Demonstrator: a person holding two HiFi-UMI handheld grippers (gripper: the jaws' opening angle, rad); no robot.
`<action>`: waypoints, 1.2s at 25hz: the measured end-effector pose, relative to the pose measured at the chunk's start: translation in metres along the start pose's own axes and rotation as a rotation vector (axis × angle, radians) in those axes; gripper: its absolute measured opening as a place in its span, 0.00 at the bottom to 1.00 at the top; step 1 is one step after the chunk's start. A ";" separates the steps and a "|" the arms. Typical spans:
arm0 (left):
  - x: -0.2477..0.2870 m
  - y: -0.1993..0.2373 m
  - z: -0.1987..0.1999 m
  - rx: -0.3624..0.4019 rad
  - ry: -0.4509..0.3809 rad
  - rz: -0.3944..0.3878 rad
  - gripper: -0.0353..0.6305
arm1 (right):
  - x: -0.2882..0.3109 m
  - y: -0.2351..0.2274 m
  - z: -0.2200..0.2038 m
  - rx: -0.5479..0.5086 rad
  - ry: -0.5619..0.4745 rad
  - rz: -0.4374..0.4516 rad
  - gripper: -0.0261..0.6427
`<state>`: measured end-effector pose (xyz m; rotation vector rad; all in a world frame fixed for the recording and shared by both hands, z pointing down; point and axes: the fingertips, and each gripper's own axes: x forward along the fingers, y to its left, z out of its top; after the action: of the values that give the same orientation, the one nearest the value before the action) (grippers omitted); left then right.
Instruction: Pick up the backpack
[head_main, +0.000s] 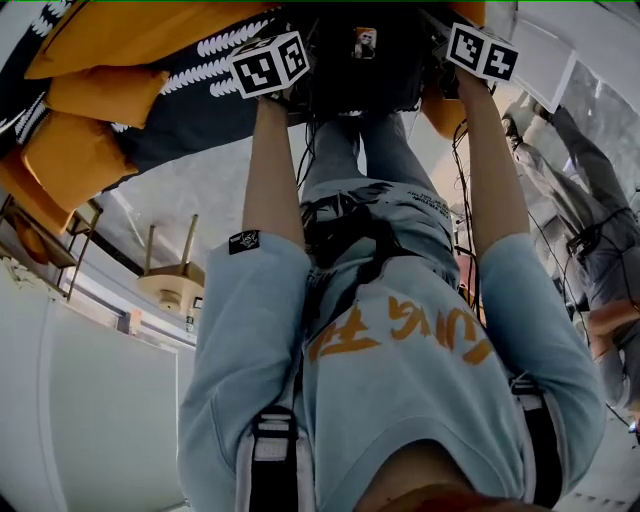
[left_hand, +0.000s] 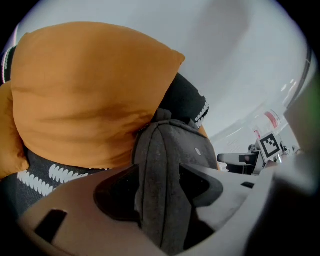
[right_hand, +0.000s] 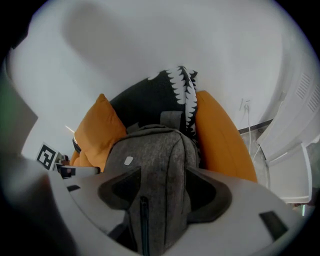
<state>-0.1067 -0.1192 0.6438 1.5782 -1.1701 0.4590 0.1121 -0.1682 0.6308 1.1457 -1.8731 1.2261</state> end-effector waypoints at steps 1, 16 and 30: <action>0.006 0.003 -0.001 -0.004 0.007 0.002 0.43 | 0.007 -0.004 -0.001 -0.008 0.023 -0.004 0.44; 0.071 0.028 -0.038 0.025 0.120 -0.047 0.46 | 0.071 -0.044 -0.042 0.123 0.174 0.112 0.53; 0.062 0.027 -0.046 0.014 0.136 -0.015 0.35 | 0.061 -0.025 -0.053 0.219 0.142 0.184 0.35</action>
<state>-0.0899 -0.1040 0.7224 1.5425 -1.0527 0.5568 0.1094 -0.1437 0.7122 0.9833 -1.8019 1.6047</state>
